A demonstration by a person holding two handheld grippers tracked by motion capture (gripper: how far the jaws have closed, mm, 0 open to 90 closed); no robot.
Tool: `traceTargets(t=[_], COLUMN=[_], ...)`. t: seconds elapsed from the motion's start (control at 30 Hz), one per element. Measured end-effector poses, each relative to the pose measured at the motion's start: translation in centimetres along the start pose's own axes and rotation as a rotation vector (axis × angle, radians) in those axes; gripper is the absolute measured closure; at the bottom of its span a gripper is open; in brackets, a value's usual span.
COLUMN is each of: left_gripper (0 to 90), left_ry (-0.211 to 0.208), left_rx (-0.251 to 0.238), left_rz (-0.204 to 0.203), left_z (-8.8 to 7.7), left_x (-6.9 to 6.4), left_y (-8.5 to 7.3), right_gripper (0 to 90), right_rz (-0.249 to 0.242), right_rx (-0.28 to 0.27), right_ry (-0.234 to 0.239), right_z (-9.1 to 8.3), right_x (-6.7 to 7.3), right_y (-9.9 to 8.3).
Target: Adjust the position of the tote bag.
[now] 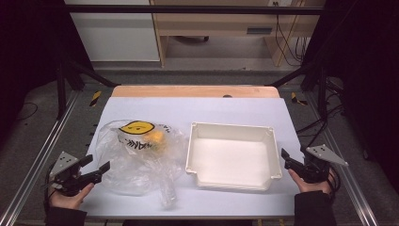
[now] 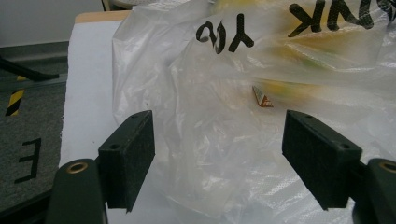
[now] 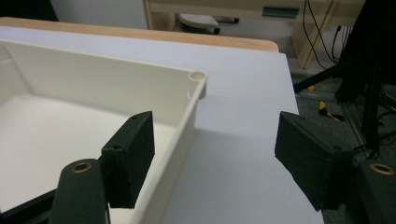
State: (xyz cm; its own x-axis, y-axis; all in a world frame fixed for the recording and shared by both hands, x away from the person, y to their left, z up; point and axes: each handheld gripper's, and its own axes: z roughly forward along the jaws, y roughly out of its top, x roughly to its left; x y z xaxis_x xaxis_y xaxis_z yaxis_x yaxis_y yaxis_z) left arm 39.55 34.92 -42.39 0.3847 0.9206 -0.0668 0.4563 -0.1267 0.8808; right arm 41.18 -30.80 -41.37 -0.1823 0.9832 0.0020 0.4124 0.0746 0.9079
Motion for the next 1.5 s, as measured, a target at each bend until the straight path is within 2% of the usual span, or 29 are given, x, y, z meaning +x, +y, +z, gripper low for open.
traceTargets(t=[0.1, 0.2, 0.23, 0.3, 0.4, 0.47, 0.5, 0.57, 0.73, 0.77, 0.8, 0.87, 0.9, 1.0, 1.13, 1.17, 1.2, 1.33, 1.5], left_gripper=[27.7, 28.7, 29.7, 30.2, 31.4, 32.4, 33.1, 33.4, 35.3, 35.4, 35.4, 35.6, 36.0, 36.7, 38.8, 40.4, 40.4, 44.1, 47.2], left_ry=[0.003, 0.001, -0.001, -0.003, -0.006, -0.003, -0.001, 0.000, 0.005, 0.005, 0.007, 0.011, 0.010, 0.015, 0.019, 0.023, 0.027, 0.035, 0.040], left_rx=[-0.001, -0.001, 0.001, 0.007, 0.014, 0.016, 0.019, 0.019, 0.016, 0.016, 0.015, 0.011, 0.011, 0.001, -0.020, -0.023, -0.024, -0.013, 0.024], left_rz=[0.005, 0.005, 0.010, 0.018, 0.029, 0.029, 0.029, 0.028, 0.027, 0.027, 0.029, 0.033, 0.034, 0.044, 0.035, 0.037, 0.036, 0.042, 0.060], left_z=[0.2, 0.3, 0.3, 0.4, 0.6, 0.7, 0.8, 0.8, 0.9, 0.9, 0.9, 0.9, 0.9, 0.6, 0.5, 0.5, 0.6, 1.3, 1.9], left_x=[-0.4, -0.7, -0.8, -1.0, -1.1, -1.1, -1.1, -1.2, -1.2, -1.2, -1.1, -1.1, -1.1, -1.1, -1.1, -1.1, -1.1, -1.5, -1.5], left_y=[0.0, -0.1, -0.1, -0.3, -0.3, -0.4, -0.4, -0.4, -0.3, -0.3, -0.2, 0.2, 0.3, 0.8, 1.7, 1.9, 2.1, 2.4, 1.4], right_gripper=[30.0, 30.7, 32.1, 32.4, 33.0, 33.5, 33.5, 33.5, 33.1, 33.1, 33.1, 33.1, 33.2, 34.3, 36.1, 37.4, 37.4, 40.1, 42.4], right_rz=[-0.010, -0.010, -0.013, -0.018, -0.028, -0.033, -0.049, -0.057, -0.092, -0.092, -0.102, -0.110, -0.124, -0.136, -0.151, -0.159, -0.159, -0.184, -0.210], right_rx=[-0.017, -0.018, -0.018, -0.016, -0.014, -0.017, -0.013, -0.012, -0.015, -0.015, -0.015, -0.015, -0.009, -0.009, -0.011, -0.009, -0.009, -0.012, -0.010], right_ry=[0.029, 0.037, 0.057, 0.062, 0.098, 0.137, 0.167, 0.178, 0.256, 0.256, 0.279, 0.291, 0.308, 0.322, 0.353, 0.368, 0.368, 0.415, 0.490], right_z=[-0.6, -0.8, -1.0, -1.0, -1.0, -1.0, -0.9, -0.8, -0.7, -0.7, -0.6, -0.5, -0.2, 0.0, 0.4, 0.6, 0.6, 0.9, 1.4], right_x=[0.9, 1.4, 2.0, 2.2, 3.4, 4.5, 5.5, 5.8, 8.9, 8.9, 9.8, 10.2, 11.1, 11.7, 13.0, 13.7, 13.7, 15.8, 19.2], right_y=[1.0, 1.2, 1.5, 1.6, 2.1, 2.4, 2.7, 2.7, 3.5, 3.5, 3.6, 3.7, 3.9, 4.0, 4.4, 4.6, 4.6, 5.2, 5.6])
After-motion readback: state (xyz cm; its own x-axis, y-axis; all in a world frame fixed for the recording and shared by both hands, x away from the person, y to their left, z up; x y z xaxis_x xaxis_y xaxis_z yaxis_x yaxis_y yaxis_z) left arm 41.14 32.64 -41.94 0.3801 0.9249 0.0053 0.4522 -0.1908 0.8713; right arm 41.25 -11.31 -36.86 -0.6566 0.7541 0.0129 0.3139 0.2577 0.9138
